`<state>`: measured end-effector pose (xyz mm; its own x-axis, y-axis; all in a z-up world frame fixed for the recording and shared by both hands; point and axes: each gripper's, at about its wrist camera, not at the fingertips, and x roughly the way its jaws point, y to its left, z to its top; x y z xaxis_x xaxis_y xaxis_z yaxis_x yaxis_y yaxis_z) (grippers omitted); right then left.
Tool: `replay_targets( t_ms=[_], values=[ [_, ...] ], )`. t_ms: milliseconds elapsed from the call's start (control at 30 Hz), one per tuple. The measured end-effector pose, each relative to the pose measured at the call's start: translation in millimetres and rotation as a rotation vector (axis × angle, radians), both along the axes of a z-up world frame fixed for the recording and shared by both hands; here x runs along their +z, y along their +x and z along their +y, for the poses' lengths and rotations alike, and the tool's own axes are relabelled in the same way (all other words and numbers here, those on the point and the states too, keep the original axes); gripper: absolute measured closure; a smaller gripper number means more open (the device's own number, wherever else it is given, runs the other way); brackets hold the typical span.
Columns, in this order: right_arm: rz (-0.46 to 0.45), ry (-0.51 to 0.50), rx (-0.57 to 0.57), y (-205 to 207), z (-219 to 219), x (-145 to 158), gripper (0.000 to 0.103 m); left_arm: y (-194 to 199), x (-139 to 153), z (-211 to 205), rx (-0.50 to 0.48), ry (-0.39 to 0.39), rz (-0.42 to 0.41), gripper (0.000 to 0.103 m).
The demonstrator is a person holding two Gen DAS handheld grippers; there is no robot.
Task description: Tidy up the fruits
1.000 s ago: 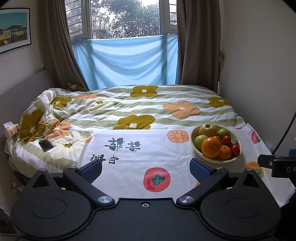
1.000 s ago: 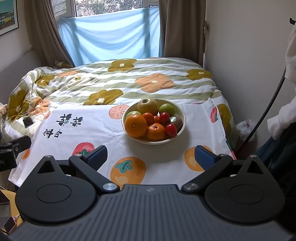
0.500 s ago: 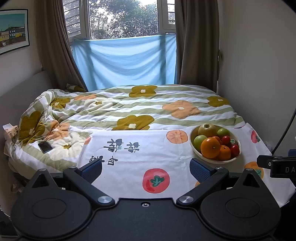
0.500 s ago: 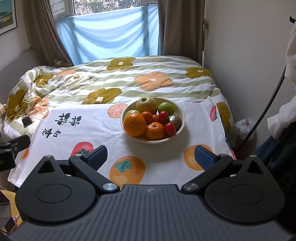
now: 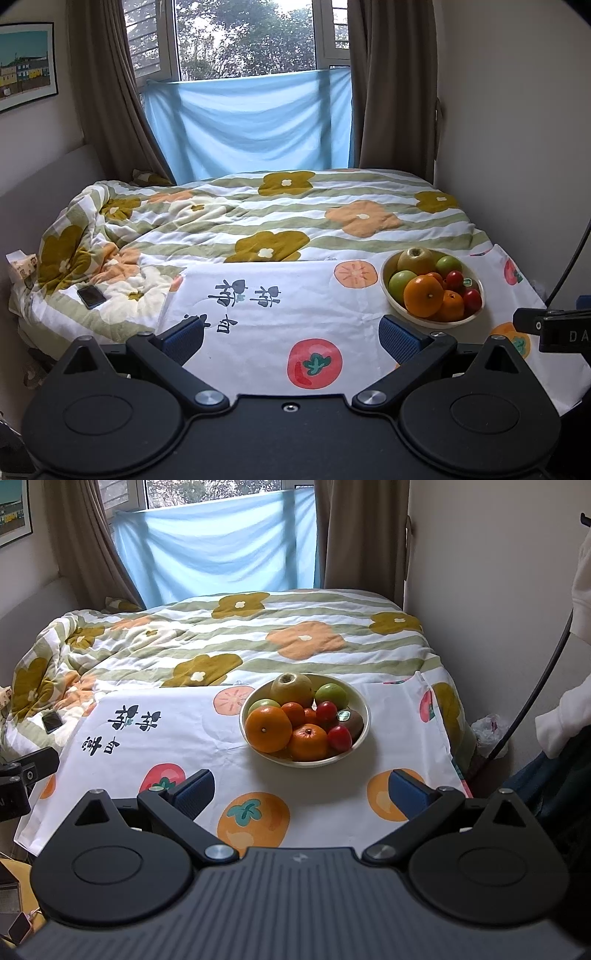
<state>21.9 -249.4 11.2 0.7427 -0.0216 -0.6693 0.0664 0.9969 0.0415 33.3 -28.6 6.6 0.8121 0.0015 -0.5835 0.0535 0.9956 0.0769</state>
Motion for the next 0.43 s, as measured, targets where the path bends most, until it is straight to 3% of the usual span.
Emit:
replay_targets(
  t_ms=[433],
  values=[
    [0.008, 0.002, -0.001, 4.8, 2.8, -3.3, 0.000, -2.2, 0.0, 2.9, -0.004, -0.002, -0.039, 0.000]
  ],
)
